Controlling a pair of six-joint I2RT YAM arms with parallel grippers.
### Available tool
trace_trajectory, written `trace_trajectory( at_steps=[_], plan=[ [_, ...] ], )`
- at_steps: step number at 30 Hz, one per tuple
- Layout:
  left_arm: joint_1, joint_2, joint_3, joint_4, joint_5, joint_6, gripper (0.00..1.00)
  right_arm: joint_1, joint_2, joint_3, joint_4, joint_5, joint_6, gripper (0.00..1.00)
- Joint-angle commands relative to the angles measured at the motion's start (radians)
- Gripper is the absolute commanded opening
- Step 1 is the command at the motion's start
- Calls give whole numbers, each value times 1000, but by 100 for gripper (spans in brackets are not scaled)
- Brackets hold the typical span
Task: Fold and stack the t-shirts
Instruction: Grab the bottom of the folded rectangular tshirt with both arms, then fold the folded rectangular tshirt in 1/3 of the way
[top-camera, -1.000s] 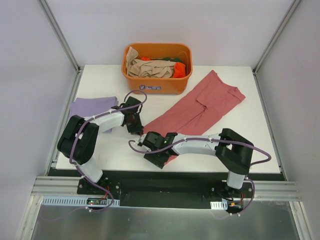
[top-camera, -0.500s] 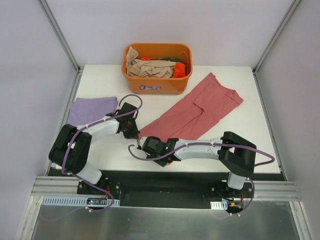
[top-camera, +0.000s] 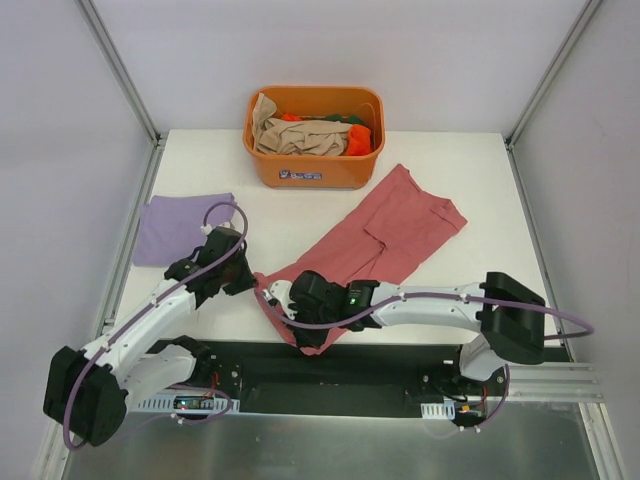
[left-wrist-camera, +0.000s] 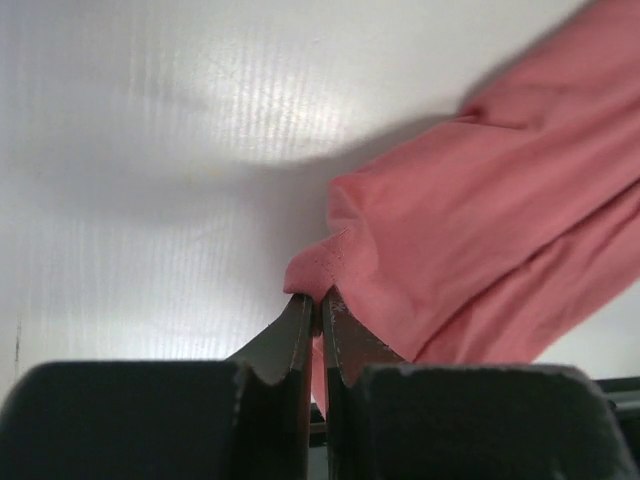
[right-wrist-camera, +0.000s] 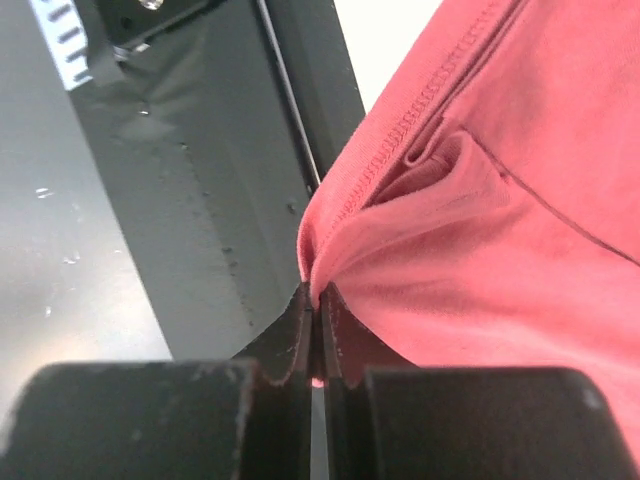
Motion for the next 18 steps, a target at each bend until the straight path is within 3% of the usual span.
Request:
trace_trajectory(
  at_steps=[1,6,18],
  plan=[
    [5,-68,41,-22,43,-5,0,-12,-100,-15,-27,-34,20,1],
    [-39,16,176,-10,14,-2,0,-95,-195,-47,-104,40,1,1],
    [-93,412,544,64,17,32,0,-385,-353,-96,-266,115,-52,1]
  ],
)
